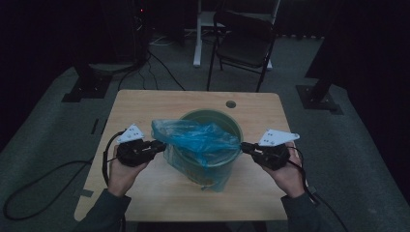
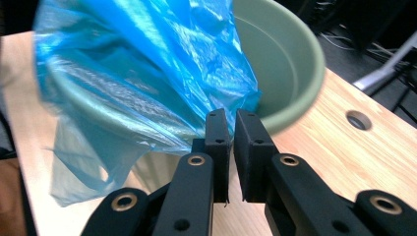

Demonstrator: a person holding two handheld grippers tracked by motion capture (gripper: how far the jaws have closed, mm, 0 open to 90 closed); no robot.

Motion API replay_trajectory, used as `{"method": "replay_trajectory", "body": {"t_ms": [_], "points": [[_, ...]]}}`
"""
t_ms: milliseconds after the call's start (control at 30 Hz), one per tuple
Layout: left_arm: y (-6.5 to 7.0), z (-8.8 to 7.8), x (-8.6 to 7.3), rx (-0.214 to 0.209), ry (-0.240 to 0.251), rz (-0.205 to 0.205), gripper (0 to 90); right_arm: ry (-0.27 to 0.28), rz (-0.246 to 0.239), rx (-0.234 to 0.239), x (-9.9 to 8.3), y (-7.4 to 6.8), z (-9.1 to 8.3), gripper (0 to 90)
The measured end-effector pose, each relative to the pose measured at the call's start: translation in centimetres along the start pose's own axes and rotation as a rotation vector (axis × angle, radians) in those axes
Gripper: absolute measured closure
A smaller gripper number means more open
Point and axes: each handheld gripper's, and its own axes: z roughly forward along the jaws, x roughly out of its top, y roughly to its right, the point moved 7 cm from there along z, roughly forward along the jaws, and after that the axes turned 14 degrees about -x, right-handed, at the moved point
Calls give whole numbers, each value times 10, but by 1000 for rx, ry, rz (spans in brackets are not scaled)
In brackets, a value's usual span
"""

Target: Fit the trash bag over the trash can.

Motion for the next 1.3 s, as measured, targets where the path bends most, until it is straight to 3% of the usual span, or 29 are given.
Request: {"method": "replay_trajectory", "body": {"t_ms": [300, 633, 967, 1300], "points": [[-6, 4, 6, 24, 16, 3, 746, -4, 55, -38, -4, 16, 14, 850], [-21, 16, 11, 47, 56, -13, 745, -5, 107, -78, -4, 31, 31, 839], [-32, 28, 16, 31, 74, -31, 754, -16, 157, -64, -3, 42, 44, 838], [-36, 32, 19, 6, 90, -27, 784, -17, 168, -48, -4, 44, 46, 843]]}}
